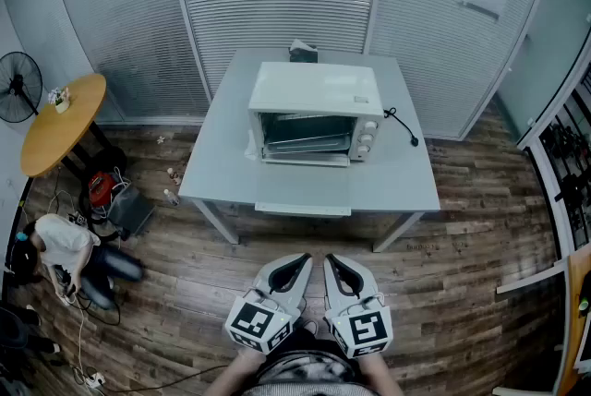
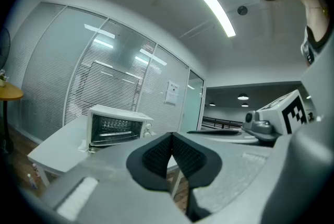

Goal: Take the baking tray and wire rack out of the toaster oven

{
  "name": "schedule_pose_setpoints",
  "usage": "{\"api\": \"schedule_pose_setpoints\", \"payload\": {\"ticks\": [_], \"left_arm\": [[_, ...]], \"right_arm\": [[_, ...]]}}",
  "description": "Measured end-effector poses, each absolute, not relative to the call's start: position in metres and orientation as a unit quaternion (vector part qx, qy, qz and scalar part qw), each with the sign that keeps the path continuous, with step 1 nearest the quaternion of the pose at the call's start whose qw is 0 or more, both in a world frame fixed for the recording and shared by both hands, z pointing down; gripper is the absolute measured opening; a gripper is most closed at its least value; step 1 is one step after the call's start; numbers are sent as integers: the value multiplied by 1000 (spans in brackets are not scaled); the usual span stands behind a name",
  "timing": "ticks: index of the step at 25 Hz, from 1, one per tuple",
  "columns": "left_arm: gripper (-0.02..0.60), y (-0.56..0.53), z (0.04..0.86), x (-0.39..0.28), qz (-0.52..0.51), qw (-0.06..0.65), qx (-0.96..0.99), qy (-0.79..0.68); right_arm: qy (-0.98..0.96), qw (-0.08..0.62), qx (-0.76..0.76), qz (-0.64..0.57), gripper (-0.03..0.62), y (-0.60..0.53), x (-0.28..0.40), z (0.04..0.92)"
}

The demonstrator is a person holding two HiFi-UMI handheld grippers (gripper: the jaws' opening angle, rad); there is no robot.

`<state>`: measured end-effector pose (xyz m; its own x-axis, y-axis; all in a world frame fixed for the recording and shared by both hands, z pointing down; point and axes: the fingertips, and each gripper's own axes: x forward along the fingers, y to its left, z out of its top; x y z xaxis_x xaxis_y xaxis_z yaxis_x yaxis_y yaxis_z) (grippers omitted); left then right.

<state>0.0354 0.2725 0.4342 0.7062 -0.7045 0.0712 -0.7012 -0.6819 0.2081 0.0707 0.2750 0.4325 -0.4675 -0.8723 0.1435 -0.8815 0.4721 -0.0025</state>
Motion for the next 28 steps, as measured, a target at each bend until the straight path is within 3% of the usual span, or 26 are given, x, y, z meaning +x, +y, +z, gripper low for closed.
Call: {"api": "schedule_pose_setpoints", "payload": {"ticks": [13, 28], "left_arm": [[3, 255, 435, 32, -13, 111, 920, -376], [3, 102, 432, 25, -25, 123, 936, -328]], "right_arm": [[-864, 37, 498, 63, 2, 256, 62, 431], [-842, 31, 534, 71, 2, 104, 57, 431]]}}
